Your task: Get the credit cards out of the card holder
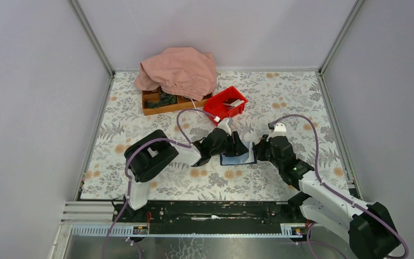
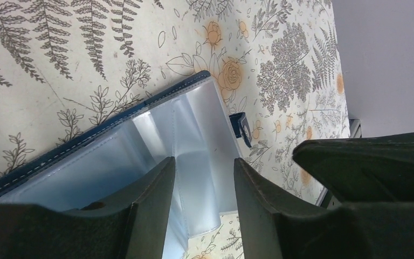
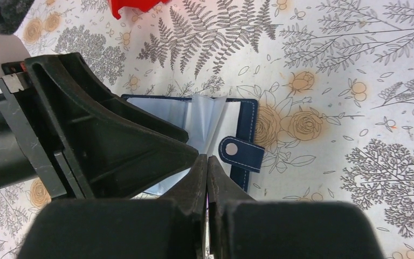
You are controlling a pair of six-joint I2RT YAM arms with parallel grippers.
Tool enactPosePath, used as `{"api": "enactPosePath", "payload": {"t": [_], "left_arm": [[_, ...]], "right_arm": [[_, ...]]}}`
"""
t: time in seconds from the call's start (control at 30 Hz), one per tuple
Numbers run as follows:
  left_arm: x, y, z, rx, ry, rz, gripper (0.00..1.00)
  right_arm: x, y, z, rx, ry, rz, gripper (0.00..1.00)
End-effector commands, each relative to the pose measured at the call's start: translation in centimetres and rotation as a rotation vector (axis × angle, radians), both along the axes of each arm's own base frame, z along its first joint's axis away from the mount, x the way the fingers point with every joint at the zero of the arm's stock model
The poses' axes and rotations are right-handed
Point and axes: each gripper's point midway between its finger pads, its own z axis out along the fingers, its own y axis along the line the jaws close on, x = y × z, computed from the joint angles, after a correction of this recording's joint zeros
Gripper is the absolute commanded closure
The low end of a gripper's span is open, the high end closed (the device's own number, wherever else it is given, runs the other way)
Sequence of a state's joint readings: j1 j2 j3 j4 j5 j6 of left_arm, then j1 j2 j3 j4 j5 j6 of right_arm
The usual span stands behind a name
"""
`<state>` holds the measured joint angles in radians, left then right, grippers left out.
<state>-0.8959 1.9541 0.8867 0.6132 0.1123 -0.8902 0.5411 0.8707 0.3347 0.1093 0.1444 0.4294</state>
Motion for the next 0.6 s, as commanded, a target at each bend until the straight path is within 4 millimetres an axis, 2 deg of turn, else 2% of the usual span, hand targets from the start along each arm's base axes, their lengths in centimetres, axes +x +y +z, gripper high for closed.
{"api": "enactPosePath", "payload": {"t": [0.0, 0.33, 0.43, 0.57], "left_arm": [[0.5, -1.3, 2.0, -0.072, -0.034, -0.02, 0.49], [0.0, -1.0, 3.2, -0.09, -0.052, -0.024, 0.49], [0.0, -0.7, 4.0, -0.088, -0.072, -0.022, 0.48], [0.0, -0.3, 6.1, -0.085, -0.126, -0.028, 0.46]], "right_arm": [[0.5, 1.4, 0.6, 0.025, -0.023, 0.066, 1.0], [0.5, 3.3, 0.3, 0.056, 0.011, 0.145, 0.99], [0.4, 2.9, 0.5, 0.056, -0.001, 0.132, 0.99], [0.4, 2.3, 1.2, 0.06, -0.042, 0.104, 0.99]]}}
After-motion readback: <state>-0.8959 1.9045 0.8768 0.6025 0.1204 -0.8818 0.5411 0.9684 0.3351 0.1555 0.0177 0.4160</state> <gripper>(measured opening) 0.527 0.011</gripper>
